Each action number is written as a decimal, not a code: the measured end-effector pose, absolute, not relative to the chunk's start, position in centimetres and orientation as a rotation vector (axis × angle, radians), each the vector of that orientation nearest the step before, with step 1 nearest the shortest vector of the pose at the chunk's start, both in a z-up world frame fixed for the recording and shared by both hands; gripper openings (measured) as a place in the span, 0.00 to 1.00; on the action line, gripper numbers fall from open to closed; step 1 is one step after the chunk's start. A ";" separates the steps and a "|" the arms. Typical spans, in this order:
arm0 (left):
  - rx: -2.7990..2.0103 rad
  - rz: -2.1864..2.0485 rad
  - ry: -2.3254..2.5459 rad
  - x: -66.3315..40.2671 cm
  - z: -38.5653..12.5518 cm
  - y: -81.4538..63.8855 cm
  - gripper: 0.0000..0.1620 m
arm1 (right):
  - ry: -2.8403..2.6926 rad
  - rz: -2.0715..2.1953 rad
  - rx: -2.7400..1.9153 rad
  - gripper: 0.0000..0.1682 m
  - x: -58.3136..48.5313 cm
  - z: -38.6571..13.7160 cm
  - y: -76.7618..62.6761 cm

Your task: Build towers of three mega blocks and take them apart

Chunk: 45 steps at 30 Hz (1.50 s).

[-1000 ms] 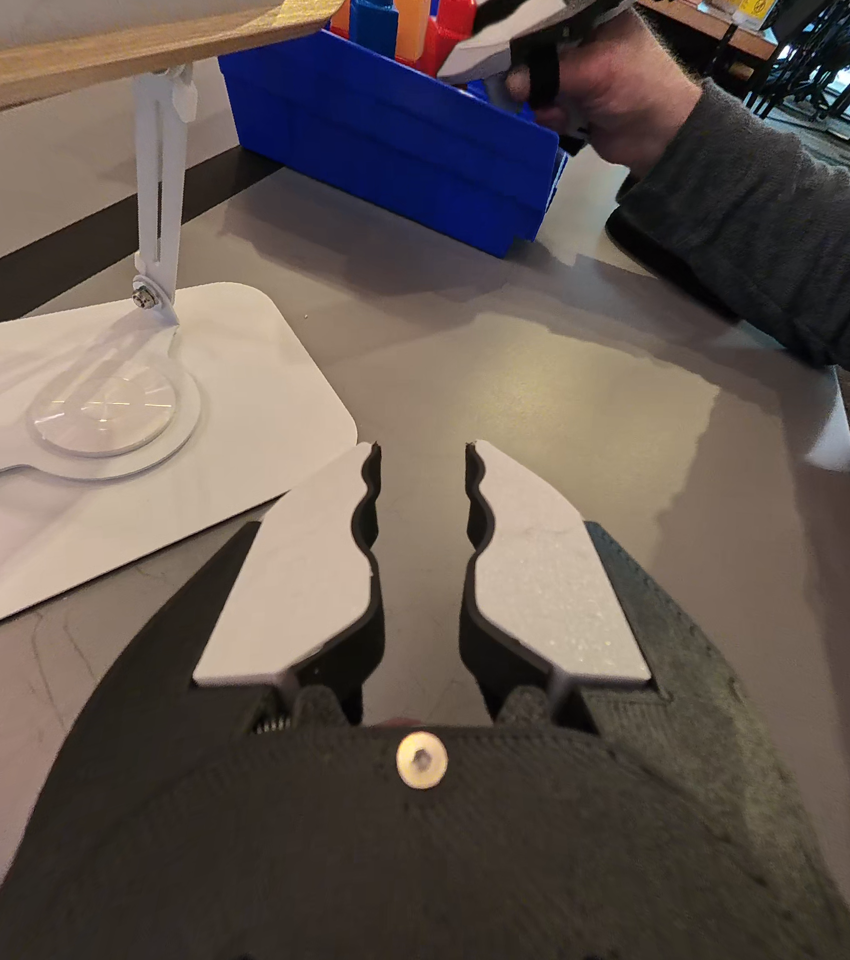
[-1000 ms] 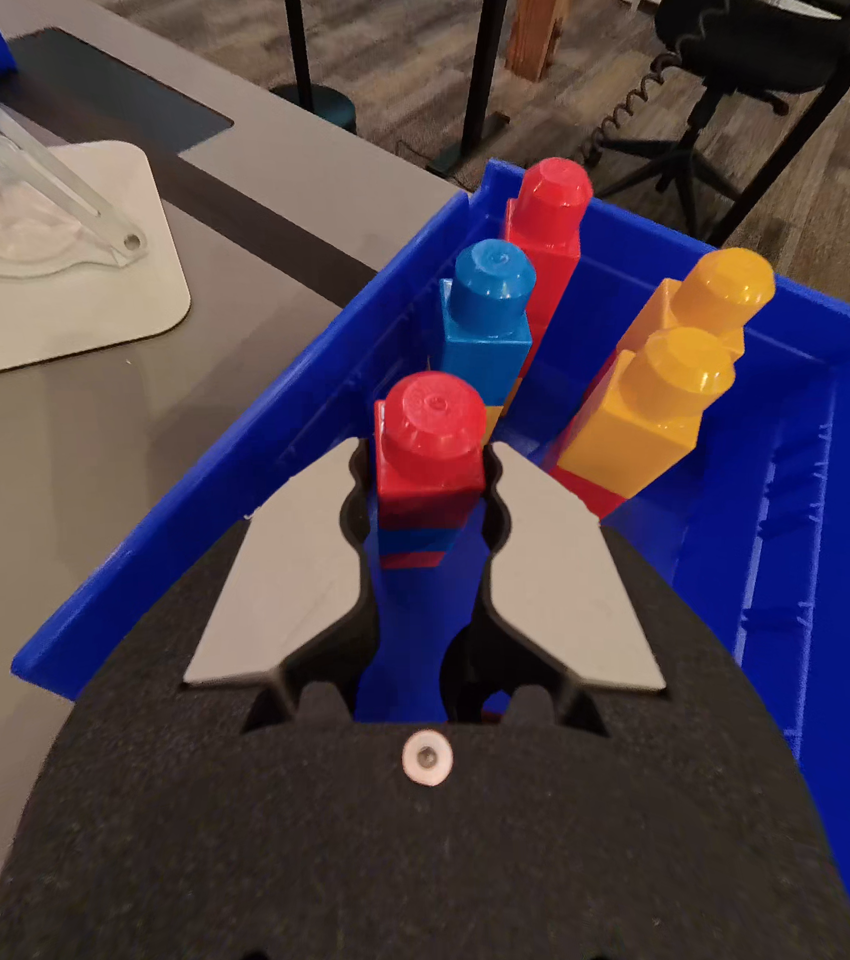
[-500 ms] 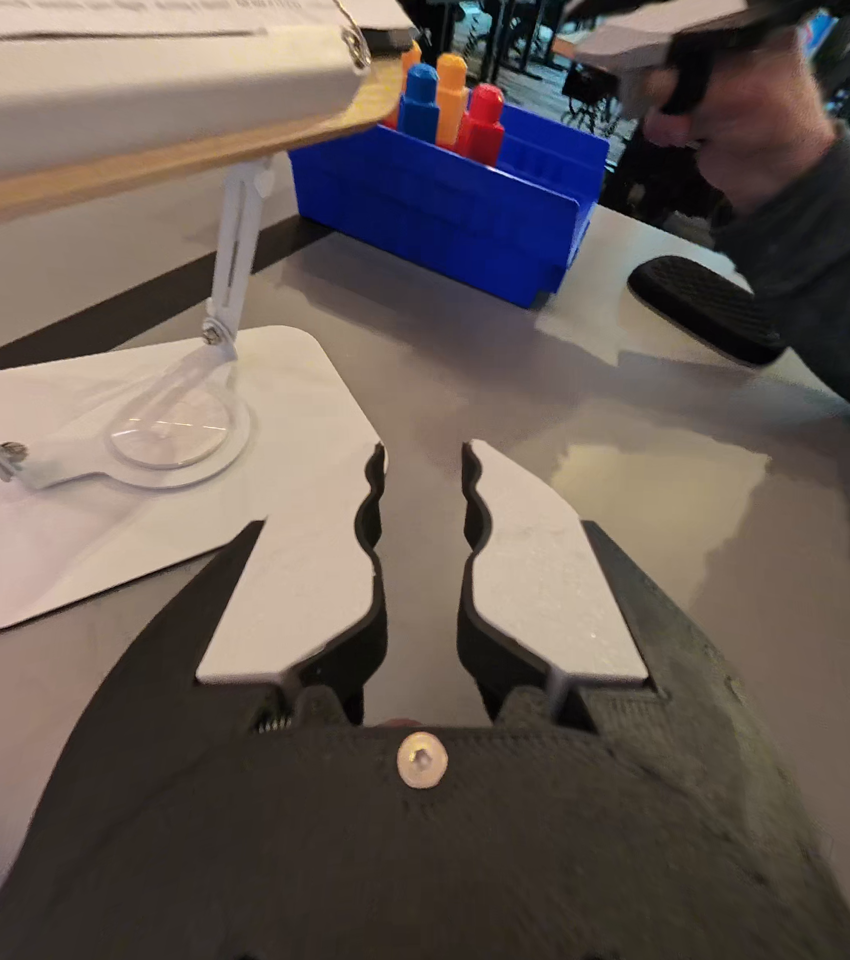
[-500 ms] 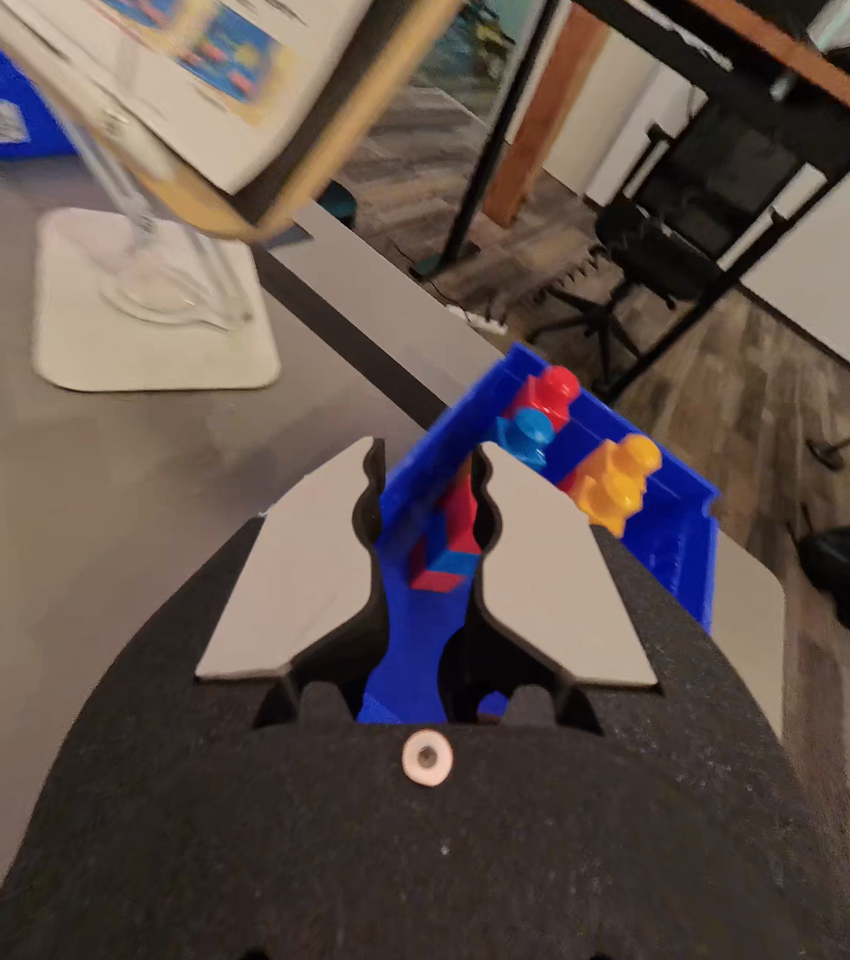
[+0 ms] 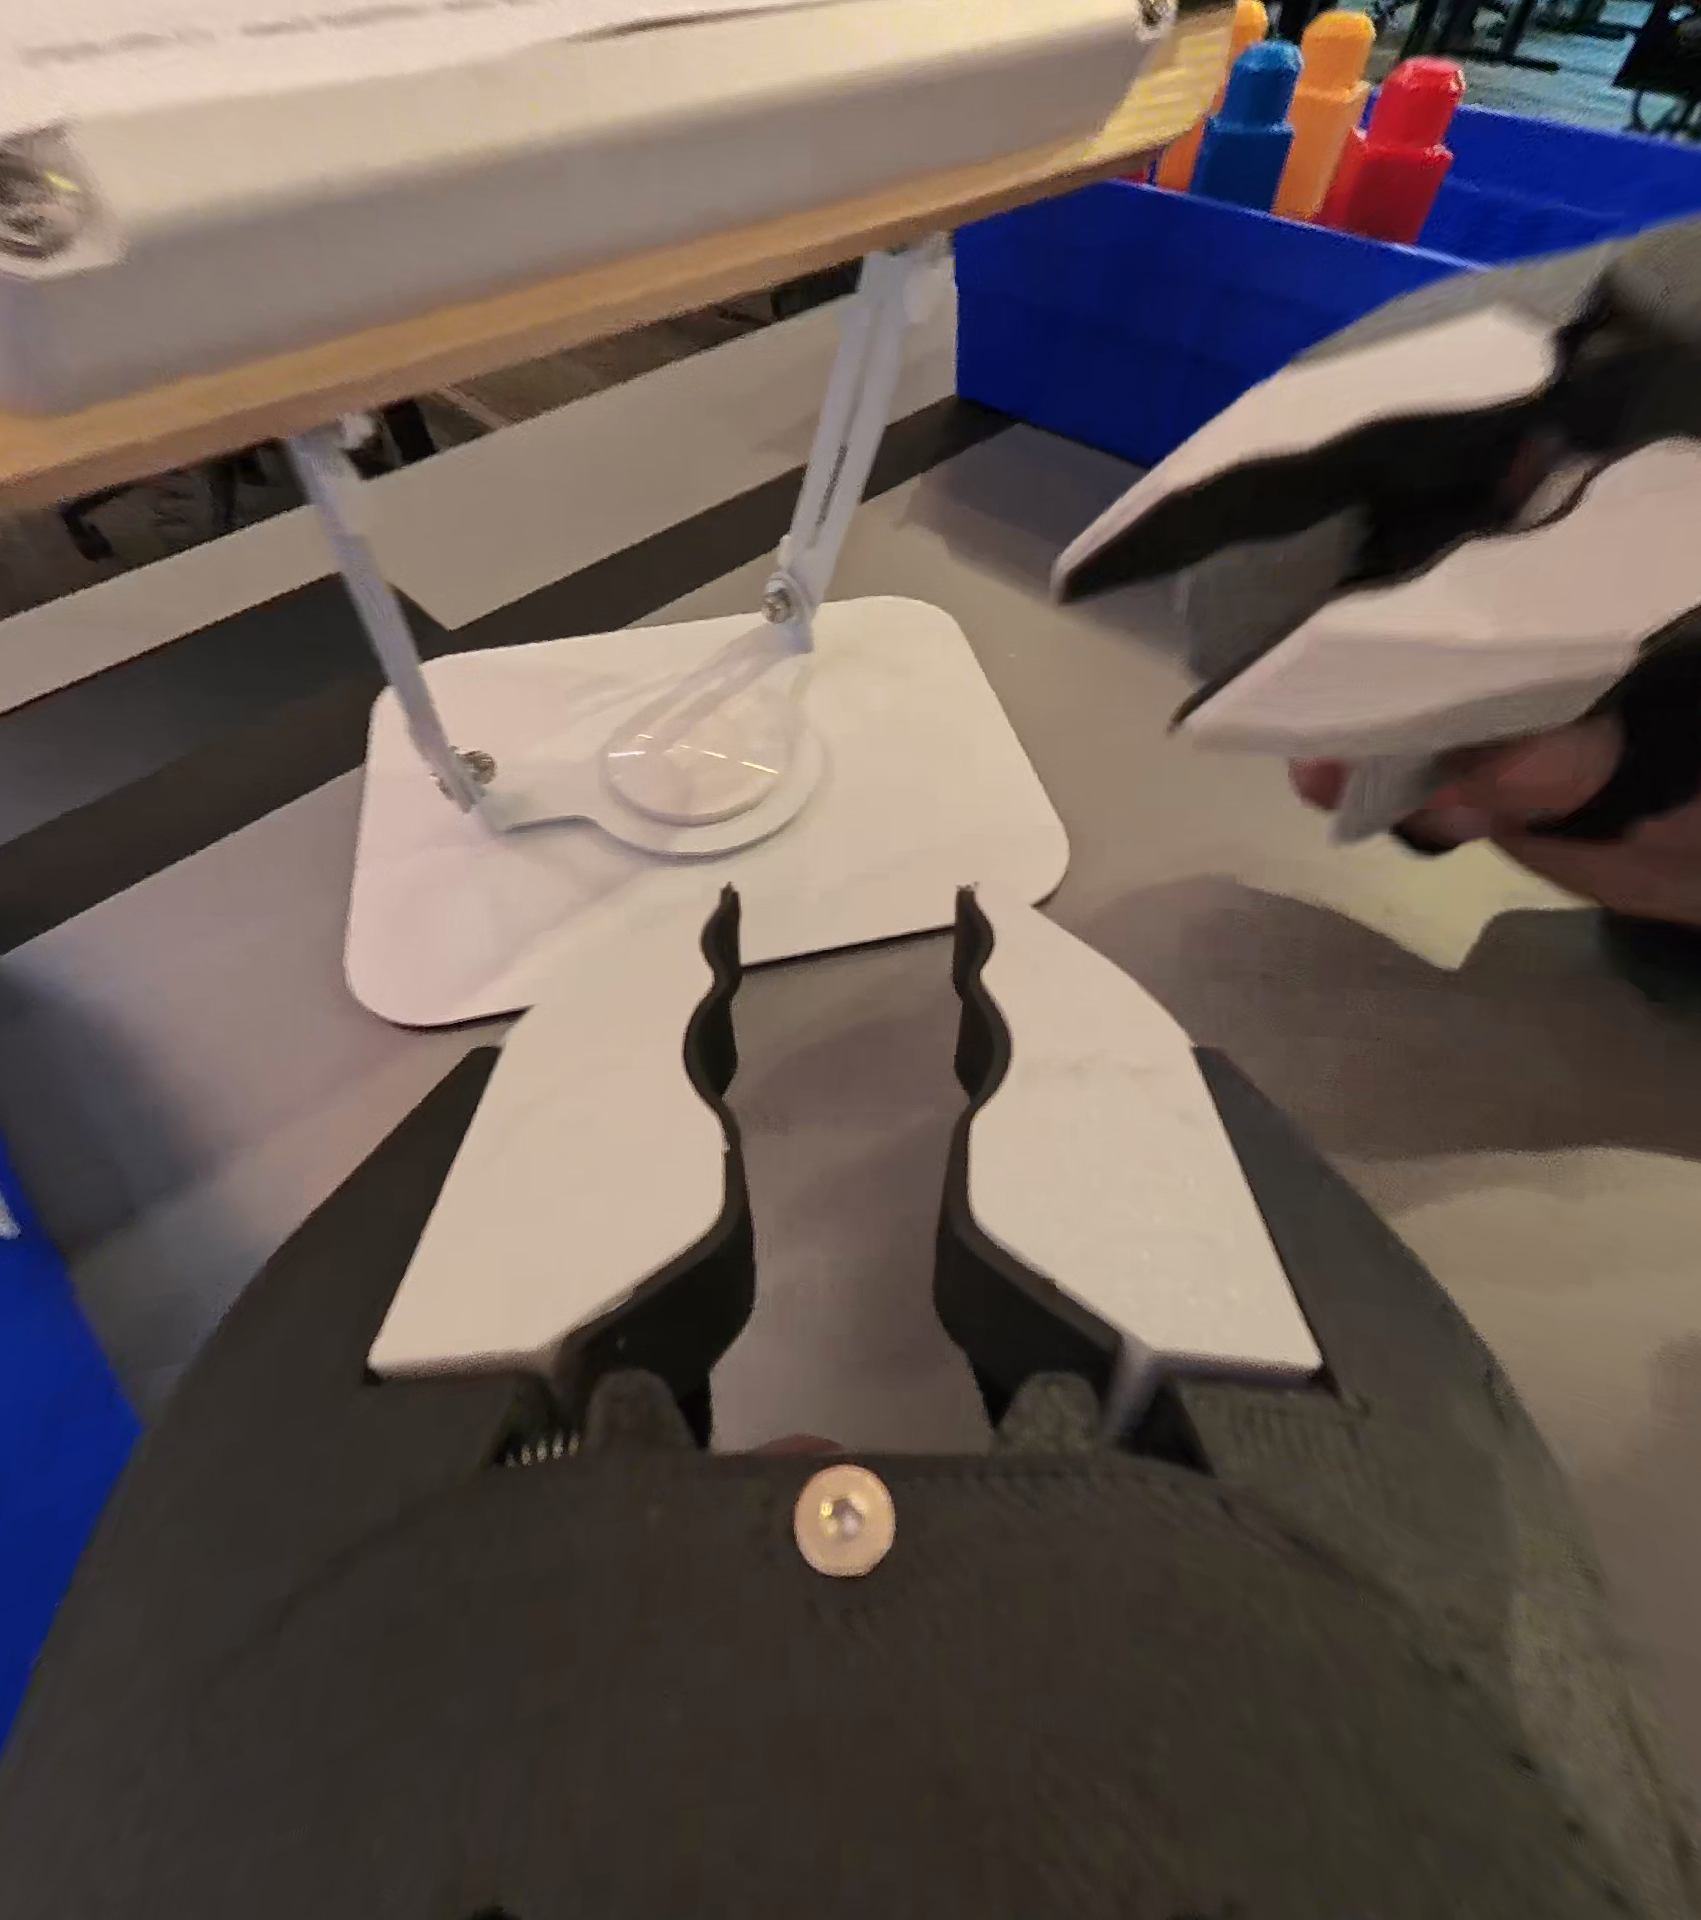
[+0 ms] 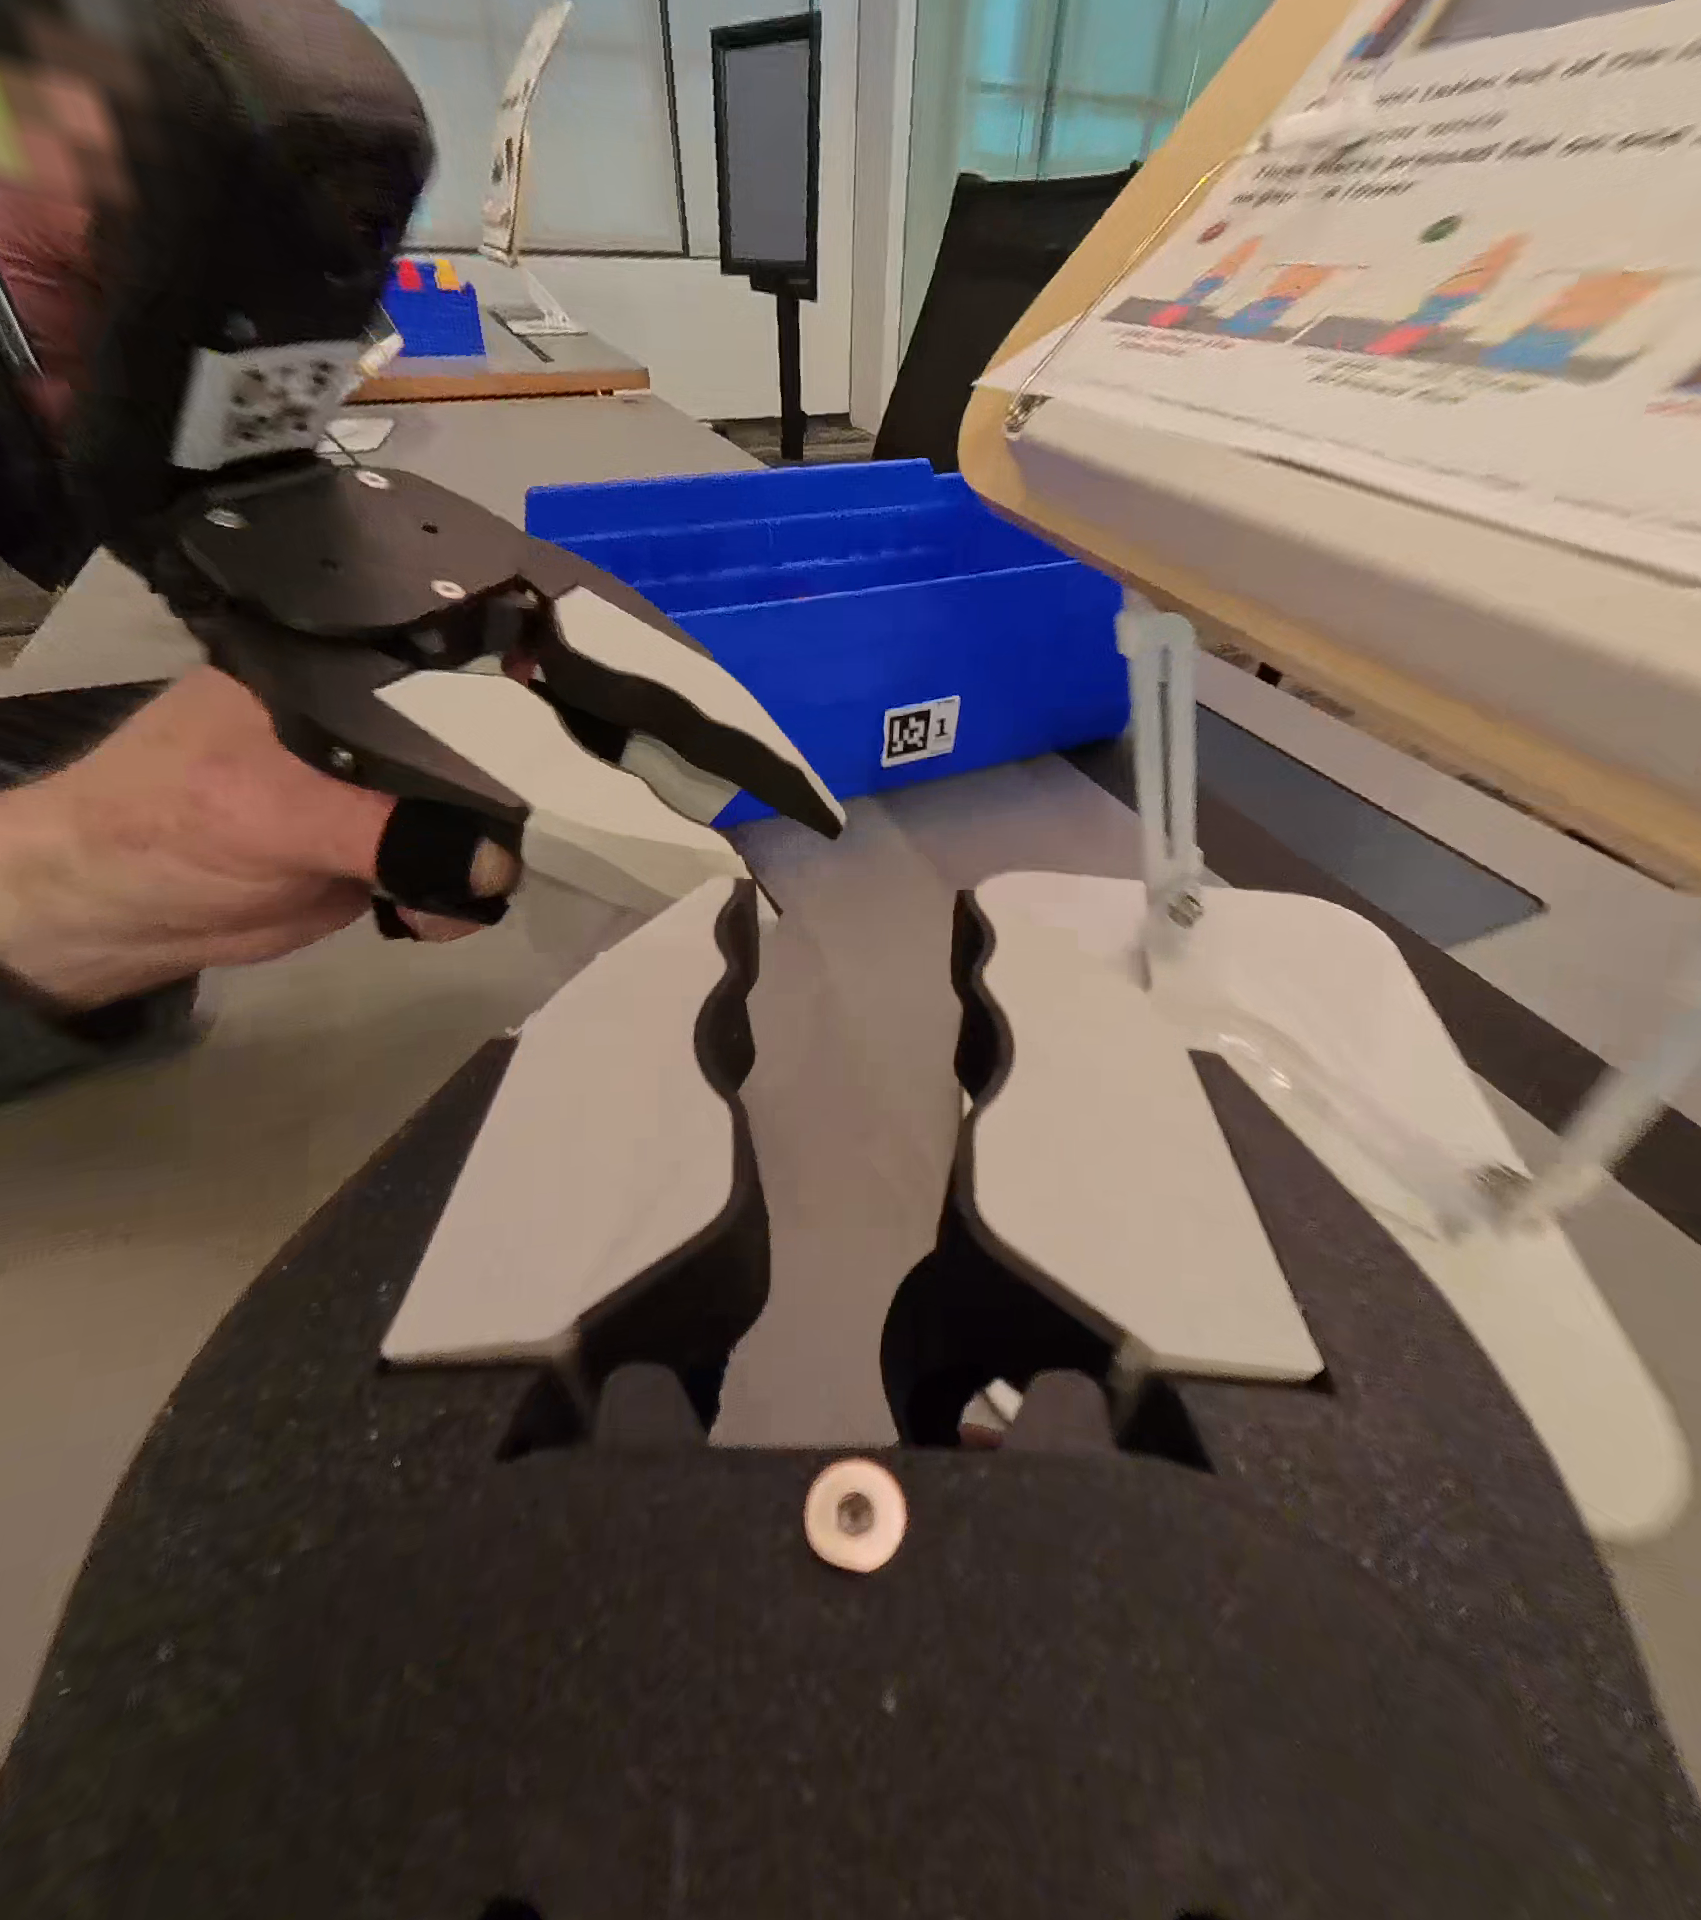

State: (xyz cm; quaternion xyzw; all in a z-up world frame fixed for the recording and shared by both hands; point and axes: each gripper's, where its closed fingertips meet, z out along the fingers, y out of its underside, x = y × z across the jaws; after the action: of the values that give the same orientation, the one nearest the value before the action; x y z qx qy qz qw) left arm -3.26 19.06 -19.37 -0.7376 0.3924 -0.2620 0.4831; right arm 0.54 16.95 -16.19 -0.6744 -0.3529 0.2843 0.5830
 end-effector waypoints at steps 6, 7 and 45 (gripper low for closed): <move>-1.776 -0.472 0.874 -7.6 -17.5 21.1 0.24 | -0.843 0.690 -1.523 0.20 -5.5 -17.6 20.5; -1.777 -0.429 0.866 -8.7 -17.3 21.4 0.24 | -0.859 0.684 -1.515 0.21 -6.0 -17.8 20.4; -2.009 0.350 1.858 -23.5 -25.4 43.9 0.45 | -0.953 0.728 -1.534 0.22 -6.8 -19.5 19.6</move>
State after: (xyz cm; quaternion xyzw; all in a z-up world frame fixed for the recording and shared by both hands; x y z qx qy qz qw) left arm -23.52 43.94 -25.42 -0.7149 0.6613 0.1245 0.1901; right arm -6.79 19.57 -19.46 -0.6514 -0.4047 0.3094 0.5622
